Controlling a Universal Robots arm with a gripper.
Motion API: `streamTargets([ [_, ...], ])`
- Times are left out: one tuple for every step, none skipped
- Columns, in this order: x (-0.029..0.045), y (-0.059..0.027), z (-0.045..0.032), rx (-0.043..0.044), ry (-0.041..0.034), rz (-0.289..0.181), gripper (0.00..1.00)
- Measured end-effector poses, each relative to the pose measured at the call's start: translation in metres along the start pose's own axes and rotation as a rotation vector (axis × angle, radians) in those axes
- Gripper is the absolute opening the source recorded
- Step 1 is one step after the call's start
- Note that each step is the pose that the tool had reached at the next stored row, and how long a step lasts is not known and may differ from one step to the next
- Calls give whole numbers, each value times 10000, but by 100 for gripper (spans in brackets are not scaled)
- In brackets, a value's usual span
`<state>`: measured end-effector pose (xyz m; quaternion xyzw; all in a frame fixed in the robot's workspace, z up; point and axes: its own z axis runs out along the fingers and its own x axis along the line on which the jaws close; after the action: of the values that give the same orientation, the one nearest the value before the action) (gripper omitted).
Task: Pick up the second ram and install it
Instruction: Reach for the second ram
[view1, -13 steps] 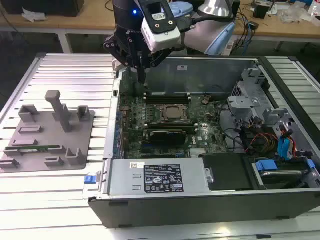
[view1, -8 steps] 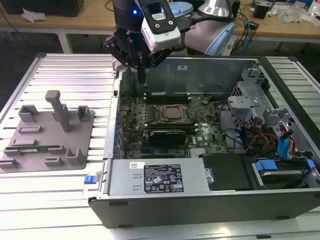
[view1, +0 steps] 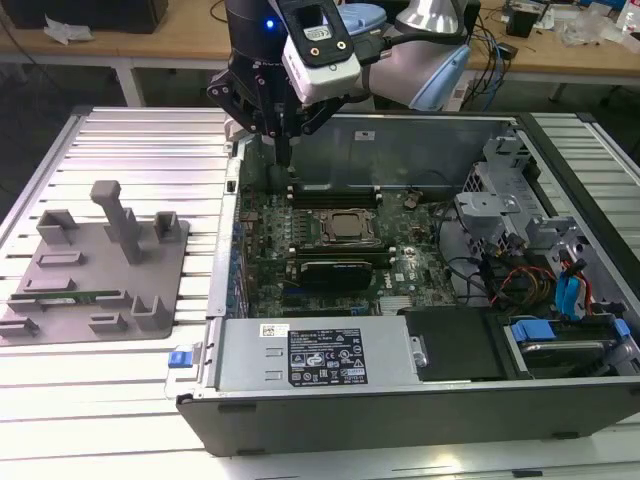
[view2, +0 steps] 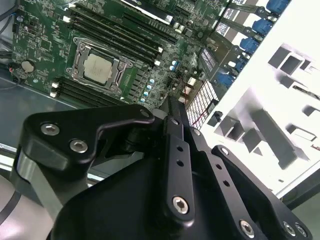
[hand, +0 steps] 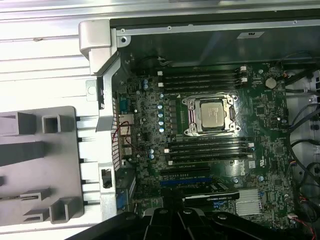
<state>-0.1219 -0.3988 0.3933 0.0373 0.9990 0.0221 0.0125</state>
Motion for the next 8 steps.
streamTargets([
  [4,0,0,0,-1,2,8],
  [19,-2,-1,0,0,2,8],
  [36,-2,-1,0,0,2,8],
  [50,-3,-1,0,0,2,8],
  [72,-4,-2,0,0,2,8],
  [108,-6,-3,0,1,1,8],
  [128,-7,-3,0,0,2,8],
  [139,-7,-3,-1,0,1,8],
])
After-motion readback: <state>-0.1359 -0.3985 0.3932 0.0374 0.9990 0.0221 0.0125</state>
